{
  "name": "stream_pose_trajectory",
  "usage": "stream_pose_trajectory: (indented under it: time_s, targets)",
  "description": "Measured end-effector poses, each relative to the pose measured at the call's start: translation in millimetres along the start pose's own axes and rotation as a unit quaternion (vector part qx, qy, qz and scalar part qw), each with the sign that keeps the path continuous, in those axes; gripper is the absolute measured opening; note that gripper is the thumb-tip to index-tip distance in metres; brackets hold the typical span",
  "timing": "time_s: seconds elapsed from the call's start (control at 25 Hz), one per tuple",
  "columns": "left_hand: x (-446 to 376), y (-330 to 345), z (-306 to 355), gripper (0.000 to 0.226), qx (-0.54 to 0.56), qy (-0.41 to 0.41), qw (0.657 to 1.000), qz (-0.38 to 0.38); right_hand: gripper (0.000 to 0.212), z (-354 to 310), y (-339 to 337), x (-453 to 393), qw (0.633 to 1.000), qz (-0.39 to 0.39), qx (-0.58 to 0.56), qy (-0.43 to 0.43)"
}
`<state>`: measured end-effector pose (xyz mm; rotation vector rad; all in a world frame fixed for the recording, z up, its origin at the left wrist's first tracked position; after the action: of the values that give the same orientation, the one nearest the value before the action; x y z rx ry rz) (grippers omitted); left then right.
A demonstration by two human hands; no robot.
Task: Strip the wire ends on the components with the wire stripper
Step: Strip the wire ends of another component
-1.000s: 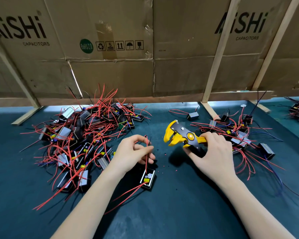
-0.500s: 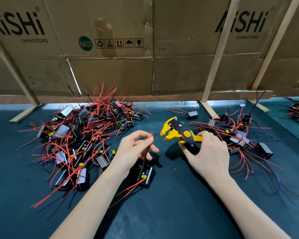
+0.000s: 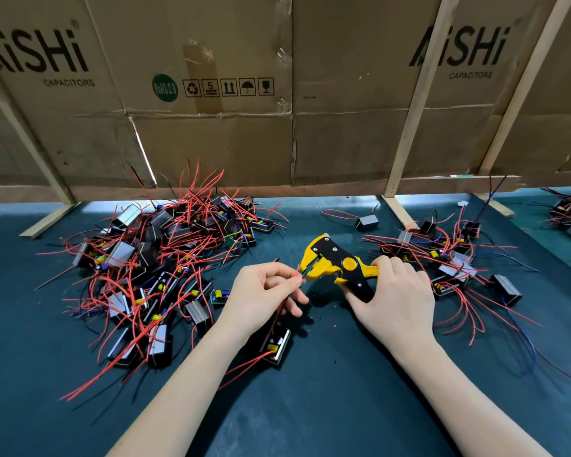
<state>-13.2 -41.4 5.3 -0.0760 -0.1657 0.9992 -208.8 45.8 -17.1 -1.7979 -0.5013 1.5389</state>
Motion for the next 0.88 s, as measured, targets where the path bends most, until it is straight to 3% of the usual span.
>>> stream_pose_trajectory:
  time_s: [0.88]
  targets:
    - [3.5,1.2,5.1,0.012,-0.029,-0.01,1.0,0.0,0.052,4.6,-4.6,-0.4,0.997,0.055,0.006,-0.05]
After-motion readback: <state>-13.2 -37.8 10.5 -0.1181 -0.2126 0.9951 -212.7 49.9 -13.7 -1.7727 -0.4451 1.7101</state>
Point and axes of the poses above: each hand's wrist, its own x-axis away from the middle knuckle, its own y-axis out of the palm, z = x × y, the point moved 1 cm from there along -x, towards the middle knuckle, and after that the axes turned 8 degrees about -y, right-handed, at the moved point
